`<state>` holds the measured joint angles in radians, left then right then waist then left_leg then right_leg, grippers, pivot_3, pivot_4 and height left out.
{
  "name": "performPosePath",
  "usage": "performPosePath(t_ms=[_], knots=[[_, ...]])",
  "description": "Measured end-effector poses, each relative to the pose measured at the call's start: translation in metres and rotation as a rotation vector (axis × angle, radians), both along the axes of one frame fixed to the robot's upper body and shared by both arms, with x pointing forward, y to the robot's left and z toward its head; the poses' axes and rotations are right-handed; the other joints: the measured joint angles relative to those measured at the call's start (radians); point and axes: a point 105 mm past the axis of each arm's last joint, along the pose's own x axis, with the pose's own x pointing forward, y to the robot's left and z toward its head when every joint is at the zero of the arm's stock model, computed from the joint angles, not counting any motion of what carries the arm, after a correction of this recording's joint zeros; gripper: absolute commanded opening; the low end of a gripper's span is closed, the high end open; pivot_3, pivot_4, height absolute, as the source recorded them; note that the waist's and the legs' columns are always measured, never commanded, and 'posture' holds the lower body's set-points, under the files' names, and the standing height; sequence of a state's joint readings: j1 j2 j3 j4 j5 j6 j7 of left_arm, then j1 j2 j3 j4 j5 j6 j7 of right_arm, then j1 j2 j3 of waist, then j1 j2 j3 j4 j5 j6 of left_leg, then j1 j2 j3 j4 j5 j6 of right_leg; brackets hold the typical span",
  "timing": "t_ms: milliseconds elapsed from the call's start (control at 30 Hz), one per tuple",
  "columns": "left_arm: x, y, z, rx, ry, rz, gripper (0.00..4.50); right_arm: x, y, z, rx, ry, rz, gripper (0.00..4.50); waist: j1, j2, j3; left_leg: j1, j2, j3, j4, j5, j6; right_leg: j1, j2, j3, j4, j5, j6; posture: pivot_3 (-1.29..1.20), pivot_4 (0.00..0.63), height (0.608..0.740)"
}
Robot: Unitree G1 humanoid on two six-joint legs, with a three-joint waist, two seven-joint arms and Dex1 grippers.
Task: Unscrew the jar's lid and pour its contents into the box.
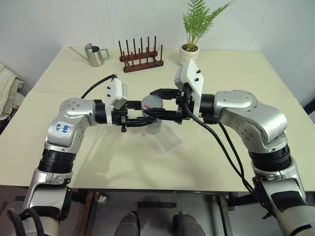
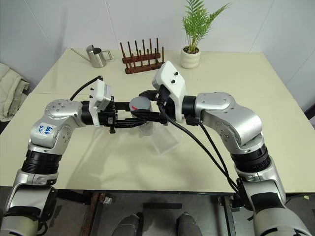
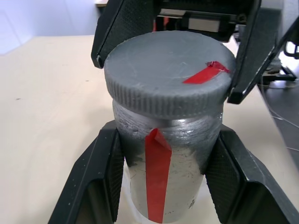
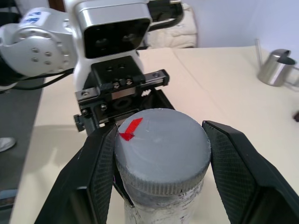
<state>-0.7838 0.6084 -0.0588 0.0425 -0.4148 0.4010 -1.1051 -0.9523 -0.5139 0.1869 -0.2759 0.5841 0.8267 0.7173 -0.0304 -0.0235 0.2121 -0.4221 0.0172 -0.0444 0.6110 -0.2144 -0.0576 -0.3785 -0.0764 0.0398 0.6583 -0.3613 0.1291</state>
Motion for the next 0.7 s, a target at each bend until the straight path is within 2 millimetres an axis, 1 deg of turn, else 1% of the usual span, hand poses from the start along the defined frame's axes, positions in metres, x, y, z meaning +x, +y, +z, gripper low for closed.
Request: performPosePath(t_ms=[433,633,667,700], knots=[[0.007,-0.002,0.005,0.005,-0.031,0.04,2.06,0.006,0.001,0.003,0.034,-0.011,-0.062,2.54,0.001,0.0,0.0,0.0,0.0,0.0,0.0,0.0,0.0,0.0,0.0,0.0,0.0,0.0,0.0,0.0,0.15,0.74],[0.01,-0.004,0.004,-0.005,-0.04,0.051,2.06,0.008,0.001,0.005,0.053,-0.015,-0.081,2.54,0.001,0.0,0.0,0.0,0.0,0.0,0.0,0.0,0.0,0.0,0.0,0.0,0.0,0.0,0.0,0.0,0.15,0.74],[0.009,-0.006,0.001,0.011,-0.033,0.039,2.06,0.011,-0.003,0.011,0.08,-0.03,-0.113,2.54,0.001,0.0,0.0,0.0,0.0,0.0,0.0,0.0,0.0,0.0,0.0,0.0,0.0,0.0,0.0,0.0,0.15,0.74],[0.006,-0.012,-0.008,0.033,-0.007,0.006,2.06,0.016,-0.013,0.023,0.126,-0.062,-0.167,2.54,0.003,0.001,0.0,0.0,-0.001,0.001,0.0,0.0,0.0,0.0,-0.001,0.0,0.0,0.0,0.0,0.0,0.15,0.74]])
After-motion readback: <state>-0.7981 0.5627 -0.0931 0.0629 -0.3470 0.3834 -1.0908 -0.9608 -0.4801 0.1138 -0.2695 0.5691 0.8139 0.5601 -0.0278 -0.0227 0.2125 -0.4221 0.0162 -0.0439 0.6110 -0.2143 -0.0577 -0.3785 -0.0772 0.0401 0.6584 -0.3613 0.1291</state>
